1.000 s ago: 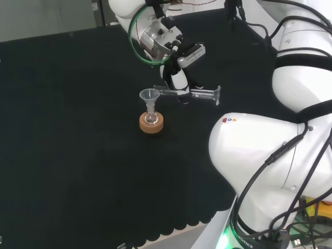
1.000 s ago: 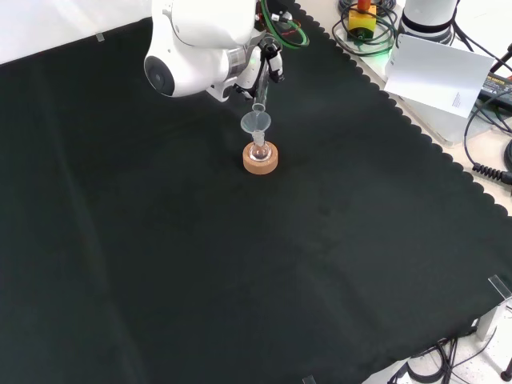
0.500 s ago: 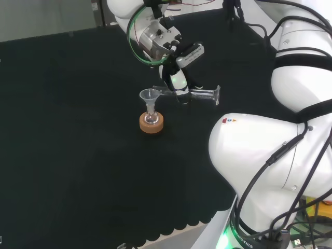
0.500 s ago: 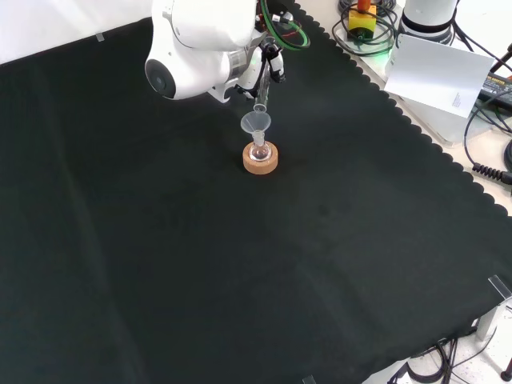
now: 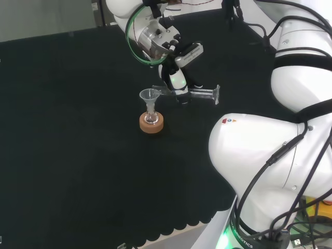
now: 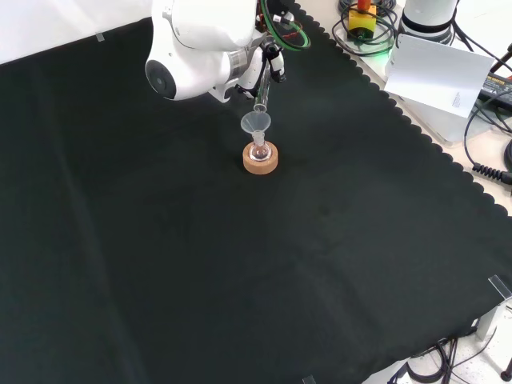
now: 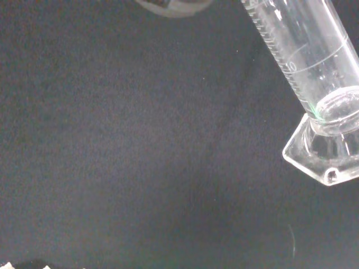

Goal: Pour the water from the graduated cylinder into the round-bottom flask.

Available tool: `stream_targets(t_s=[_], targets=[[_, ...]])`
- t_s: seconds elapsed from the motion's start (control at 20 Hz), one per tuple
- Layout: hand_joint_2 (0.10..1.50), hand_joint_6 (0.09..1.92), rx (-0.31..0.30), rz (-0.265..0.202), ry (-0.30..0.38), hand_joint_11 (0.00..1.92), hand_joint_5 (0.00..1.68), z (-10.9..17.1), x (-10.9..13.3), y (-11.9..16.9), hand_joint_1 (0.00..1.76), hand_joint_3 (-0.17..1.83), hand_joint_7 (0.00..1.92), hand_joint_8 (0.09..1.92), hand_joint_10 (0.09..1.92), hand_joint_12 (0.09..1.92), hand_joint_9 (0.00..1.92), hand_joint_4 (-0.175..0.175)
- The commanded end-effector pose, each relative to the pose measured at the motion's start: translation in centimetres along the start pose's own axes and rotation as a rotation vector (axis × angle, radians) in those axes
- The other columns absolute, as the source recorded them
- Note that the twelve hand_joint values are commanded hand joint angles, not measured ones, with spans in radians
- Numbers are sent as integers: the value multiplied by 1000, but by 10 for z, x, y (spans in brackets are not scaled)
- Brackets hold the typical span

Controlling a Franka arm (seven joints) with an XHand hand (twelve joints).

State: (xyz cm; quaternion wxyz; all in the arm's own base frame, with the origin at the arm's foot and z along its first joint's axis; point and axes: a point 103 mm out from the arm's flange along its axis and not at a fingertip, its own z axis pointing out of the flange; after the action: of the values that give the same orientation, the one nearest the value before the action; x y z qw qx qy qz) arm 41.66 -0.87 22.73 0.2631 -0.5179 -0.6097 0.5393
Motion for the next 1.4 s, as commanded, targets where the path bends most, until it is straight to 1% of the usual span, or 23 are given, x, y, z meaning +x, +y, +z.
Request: stream_targets(t_s=[0.05,0.25,0.45,0.75,1.0,1.1,1.4], targets=[[1144,1071,2,2,-1,1278,933,0,0,0,1148,-1,1257,306,87,749,1472,-175],[1144,1071,4,-2,2,1278,933,0,0,2,1148,-1,1258,305,87,749,1473,-175],[1144,1071,-1,0,4,1278,932,0,1,2,1148,-1,1259,303,87,749,1474,-175],[1144,1071,-16,-15,9,1278,932,-1,1,1,1148,-1,1261,301,87,749,1474,-175],[1145,1072,-20,-16,9,1278,932,0,0,2,1148,-1,1263,300,87,748,1475,-175],[1145,1072,-28,-19,10,1278,931,0,0,3,1148,-1,1264,299,87,748,1476,-175],[1145,1075,-95,-43,20,1278,930,1,-1,1,1148,0,1266,298,87,747,1477,-175]])
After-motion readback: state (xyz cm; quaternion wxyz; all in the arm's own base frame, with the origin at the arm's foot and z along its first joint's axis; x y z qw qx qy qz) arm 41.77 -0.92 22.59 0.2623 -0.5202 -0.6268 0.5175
